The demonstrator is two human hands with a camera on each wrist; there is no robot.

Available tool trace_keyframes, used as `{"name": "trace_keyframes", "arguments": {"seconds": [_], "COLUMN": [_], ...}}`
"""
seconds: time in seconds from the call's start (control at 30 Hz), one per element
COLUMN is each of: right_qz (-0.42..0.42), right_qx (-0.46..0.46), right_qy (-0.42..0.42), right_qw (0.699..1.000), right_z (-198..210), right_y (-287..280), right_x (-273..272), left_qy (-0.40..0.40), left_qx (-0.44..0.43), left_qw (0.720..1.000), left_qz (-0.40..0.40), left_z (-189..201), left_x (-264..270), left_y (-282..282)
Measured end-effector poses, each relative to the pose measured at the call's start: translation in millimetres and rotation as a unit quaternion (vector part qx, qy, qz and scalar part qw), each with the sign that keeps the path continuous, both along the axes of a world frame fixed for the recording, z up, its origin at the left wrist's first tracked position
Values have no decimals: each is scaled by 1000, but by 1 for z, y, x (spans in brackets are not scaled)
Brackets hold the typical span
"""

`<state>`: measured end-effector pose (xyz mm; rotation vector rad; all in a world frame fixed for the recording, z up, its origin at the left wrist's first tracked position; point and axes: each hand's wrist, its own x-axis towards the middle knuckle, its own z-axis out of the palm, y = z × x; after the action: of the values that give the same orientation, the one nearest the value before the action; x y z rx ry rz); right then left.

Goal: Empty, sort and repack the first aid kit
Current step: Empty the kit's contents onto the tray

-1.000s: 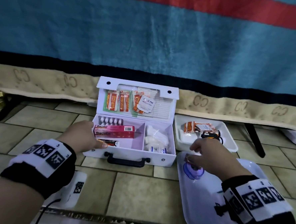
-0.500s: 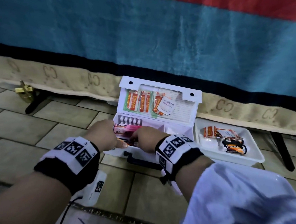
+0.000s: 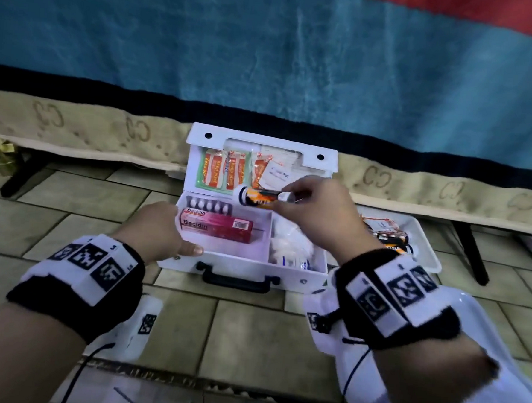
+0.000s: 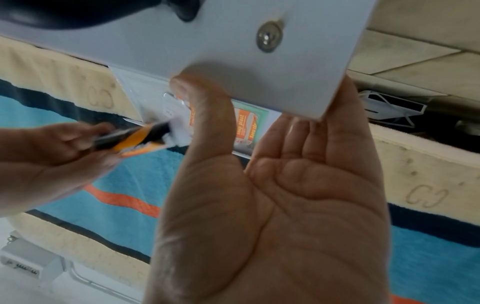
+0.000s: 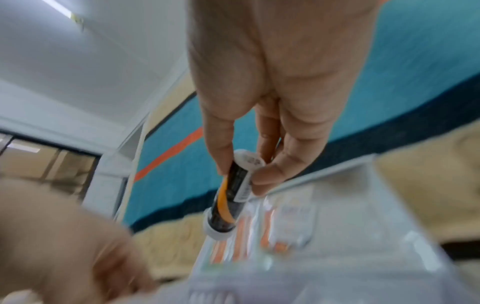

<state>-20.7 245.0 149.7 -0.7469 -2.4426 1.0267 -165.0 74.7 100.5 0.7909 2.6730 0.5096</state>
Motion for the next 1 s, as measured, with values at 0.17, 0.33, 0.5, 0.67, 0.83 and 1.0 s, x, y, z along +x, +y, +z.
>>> {"name": "trace_keyframes", "arguments": {"seconds": [0.17,0.33,0.5,0.67,0.83,1.0], "right_qz": [-96,-95,-72,-46,-17,6], "right_qx": [-75,25,84,103,90,107], "right_qy": [65,-94,-182,-256,-323,-344], "right_qw": [990,991,977,960,942,933], "right_z": [26,-1,-39,-65,-67,-38], "right_y": [21,4,-11,-27,-29,-24], "right_x": [107,171,183,171,167,158], "left_qy": [22,53,53,40,7,4], "left_qx": [-17,-60,-52,-40,-4,-7], "left_qw": [1000,996,997,998,1000,1000], "left_qz": [-12,-29,-29,-24,-1,3], "left_z": [-1,-2,-5,-7,-7,-6], "left_x": [-1,-4,-8,-10,-10,-8], "left_y": [0,4,2,1,-2,-2]}}
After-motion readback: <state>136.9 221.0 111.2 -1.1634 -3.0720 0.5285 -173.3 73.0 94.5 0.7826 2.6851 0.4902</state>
